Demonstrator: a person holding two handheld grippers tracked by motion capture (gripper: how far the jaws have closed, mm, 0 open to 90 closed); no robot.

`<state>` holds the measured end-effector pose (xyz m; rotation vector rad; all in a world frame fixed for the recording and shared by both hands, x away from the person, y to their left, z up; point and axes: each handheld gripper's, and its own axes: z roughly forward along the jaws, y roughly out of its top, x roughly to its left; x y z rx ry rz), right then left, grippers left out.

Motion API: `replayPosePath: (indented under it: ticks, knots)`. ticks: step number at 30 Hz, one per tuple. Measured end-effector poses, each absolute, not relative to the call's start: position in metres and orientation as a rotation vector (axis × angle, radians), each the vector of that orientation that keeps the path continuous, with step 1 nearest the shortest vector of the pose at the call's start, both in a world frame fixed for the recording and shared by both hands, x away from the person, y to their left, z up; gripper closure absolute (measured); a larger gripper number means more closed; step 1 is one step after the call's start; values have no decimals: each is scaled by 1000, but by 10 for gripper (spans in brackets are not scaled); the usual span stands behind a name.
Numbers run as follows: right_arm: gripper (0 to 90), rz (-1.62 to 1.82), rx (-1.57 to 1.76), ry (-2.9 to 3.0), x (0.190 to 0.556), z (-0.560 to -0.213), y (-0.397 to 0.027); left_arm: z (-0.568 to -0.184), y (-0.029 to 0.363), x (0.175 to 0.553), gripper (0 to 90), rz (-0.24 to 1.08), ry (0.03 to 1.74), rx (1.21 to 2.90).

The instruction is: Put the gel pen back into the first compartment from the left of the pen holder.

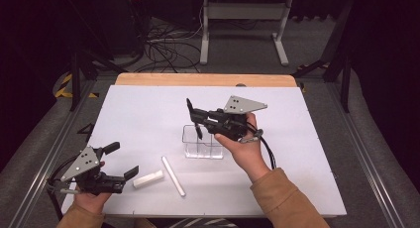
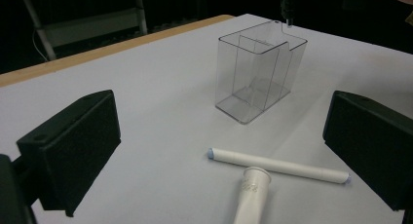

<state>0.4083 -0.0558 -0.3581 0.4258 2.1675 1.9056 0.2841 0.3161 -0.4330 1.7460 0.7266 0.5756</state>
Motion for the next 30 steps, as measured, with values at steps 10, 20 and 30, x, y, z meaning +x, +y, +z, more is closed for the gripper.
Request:
replayPosePath:
  ticks: [10, 20, 30]
  knots:
    - [801, 1905, 434, 2157, 414, -365, -44, -433, 316, 284, 10, 575, 728, 1746]
    - [800, 1891, 461, 2152, 417, -372, -32, -434, 317, 284, 10, 574, 727, 1745]
    - [799, 1863, 474, 2168, 417, -377, -24, -433, 317, 284, 10, 575, 726, 1742]
